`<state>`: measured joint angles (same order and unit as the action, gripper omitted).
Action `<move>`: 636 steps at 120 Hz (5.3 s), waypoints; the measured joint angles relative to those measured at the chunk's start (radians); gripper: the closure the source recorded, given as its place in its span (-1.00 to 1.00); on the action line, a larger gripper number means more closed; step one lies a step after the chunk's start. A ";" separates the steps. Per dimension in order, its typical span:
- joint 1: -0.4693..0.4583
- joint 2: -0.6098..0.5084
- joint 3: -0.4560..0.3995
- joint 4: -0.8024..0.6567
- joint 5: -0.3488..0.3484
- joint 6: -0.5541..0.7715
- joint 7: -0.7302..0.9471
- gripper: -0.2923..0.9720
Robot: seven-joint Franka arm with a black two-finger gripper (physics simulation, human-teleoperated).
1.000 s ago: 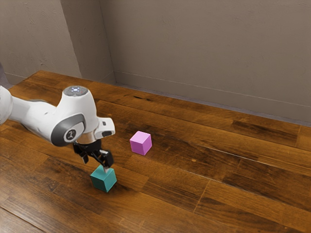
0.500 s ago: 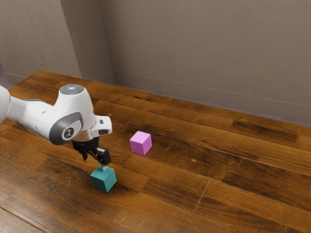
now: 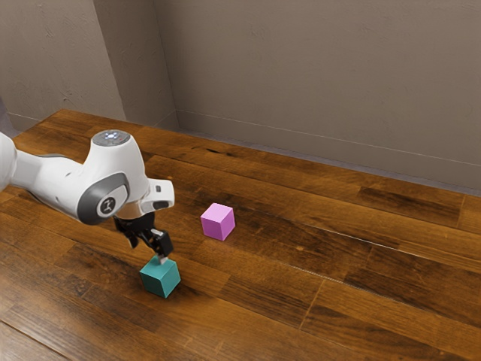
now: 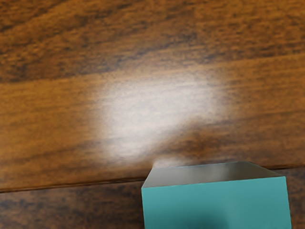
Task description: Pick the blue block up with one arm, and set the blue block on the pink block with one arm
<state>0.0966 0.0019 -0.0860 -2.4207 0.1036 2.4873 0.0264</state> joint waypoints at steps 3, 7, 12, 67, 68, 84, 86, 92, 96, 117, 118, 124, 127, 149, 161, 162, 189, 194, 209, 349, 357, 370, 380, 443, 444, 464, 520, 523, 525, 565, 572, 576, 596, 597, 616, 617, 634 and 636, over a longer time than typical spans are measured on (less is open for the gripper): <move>0.002 0.000 -0.003 0.000 -0.002 0.000 0.001 -0.54; 0.004 0.000 -0.007 -0.001 -0.005 0.000 0.003 -0.54; 0.005 0.000 -0.010 -0.001 -0.007 -0.001 0.005 -0.54; 0.024 0.001 -0.054 -0.005 -0.036 -0.003 0.016 -0.54; 0.026 0.001 -0.056 -0.004 -0.037 -0.003 0.017 -0.54; 0.025 0.004 -0.065 0.004 -0.054 -0.004 0.019 -0.54; 0.026 0.005 -0.067 0.005 -0.055 -0.004 0.020 -0.54; 0.038 0.006 -0.084 0.006 -0.058 -0.005 0.021 -0.54; 0.075 0.006 -0.124 0.007 -0.059 -0.005 0.021 -0.54; 0.034 0.008 -0.107 0.009 -0.065 -0.005 0.024 -0.54; 0.048 0.008 -0.123 0.009 -0.065 -0.005 0.024 -0.54; 0.120 0.007 -0.204 0.009 -0.065 -0.005 0.025 -0.54; 0.149 0.007 -0.238 0.009 -0.065 -0.006 0.025 -0.54; 0.187 0.005 -0.313 0.008 -0.081 -0.010 0.026 -0.54; 0.148 0.020 -0.293 0.008 -0.087 -0.014 0.026 -0.54; 0.146 0.022 -0.292 0.008 -0.087 -0.014 0.027 -0.54; 0.189 0.015 -0.290 0.009 -0.090 -0.019 0.027 -0.54; 0.204 0.014 -0.290 0.009 -0.090 -0.021 0.027 -0.54; 0.206 0.028 -0.259 0.018 -0.091 -0.024 0.027 -0.54; 0.127 0.049 -0.201 0.023 -0.088 -0.062 0.032 -0.54; 0.127 0.048 -0.200 0.023 -0.088 -0.062 0.032 -0.54; 0.129 0.047 -0.186 0.024 -0.088 -0.064 0.032 -0.54; 0.138 0.052 -0.184 0.025 -0.088 -0.063 0.032 -0.54; 0.130 0.059 -0.178 0.024 -0.087 -0.062 0.028 -0.54; 0.130 0.059 -0.177 0.024 -0.087 -0.062 0.028 -0.54; 0.132 0.061 -0.166 0.023 -0.086 -0.062 0.028 -0.54; 0.131 0.105 -0.164 0.025 -0.084 -0.041 0.027 -0.54; 0.131 0.108 -0.164 0.026 -0.083 -0.039 0.027 -0.54; 0.131 0.111 -0.164 0.026 -0.083 -0.037 0.027 -0.54; 0.131 0.135 -0.164 0.029 -0.082 -0.019 0.026 -0.54; 0.131 0.135 -0.164 0.029 -0.082 -0.018 0.025 -0.54; 0.131 0.135 -0.164 0.029 -0.082 -0.017 0.025 -0.52; 0.130 0.135 -0.164 0.029 -0.082 -0.016 0.023 -0.26; 0.130 0.135 -0.164 0.029 -0.082 -0.016 0.023 -0.25; 0.130 0.135 -0.165 0.029 -0.081 -0.015 0.019 -0.12; 0.130 0.135 -0.165 0.029 -0.081 -0.015 0.018 -0.11; 0.130 0.127 -0.165 0.029 -0.077 -0.015 0.012 -0.08; 0.130 0.126 -0.165 0.029 -0.077 -0.015 0.011 -0.07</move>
<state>0.2263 0.1280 -0.2514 -2.3918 0.0269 2.4724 0.0375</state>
